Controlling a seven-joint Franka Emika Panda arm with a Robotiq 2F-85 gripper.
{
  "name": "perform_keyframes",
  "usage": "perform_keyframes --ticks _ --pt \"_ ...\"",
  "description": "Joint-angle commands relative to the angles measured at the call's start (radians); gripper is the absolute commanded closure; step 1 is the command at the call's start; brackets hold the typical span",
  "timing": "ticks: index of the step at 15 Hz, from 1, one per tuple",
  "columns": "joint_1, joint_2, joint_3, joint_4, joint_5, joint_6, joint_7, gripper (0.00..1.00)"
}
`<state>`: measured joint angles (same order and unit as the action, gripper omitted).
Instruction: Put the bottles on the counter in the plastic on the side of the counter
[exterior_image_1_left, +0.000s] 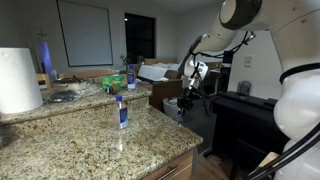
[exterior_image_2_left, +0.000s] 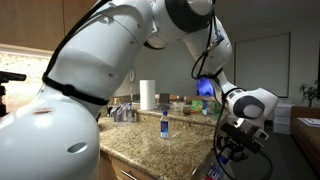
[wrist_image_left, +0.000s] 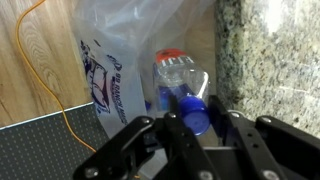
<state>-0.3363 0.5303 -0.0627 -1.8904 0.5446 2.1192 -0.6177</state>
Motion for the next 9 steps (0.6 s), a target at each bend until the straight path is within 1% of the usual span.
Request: perform_keyframes --ticks 1,6,9 --pt "-0.037 0.007 0.004 0.025 -0.005 -0.056 0.031 0.91" --pt "-0.082 0.038 -0.012 0.078 0.01 -0.074 0.039 0.91" --pt "-0.093 0.079 -0.012 0.106 -0.002 -0.063 0.052 0.91"
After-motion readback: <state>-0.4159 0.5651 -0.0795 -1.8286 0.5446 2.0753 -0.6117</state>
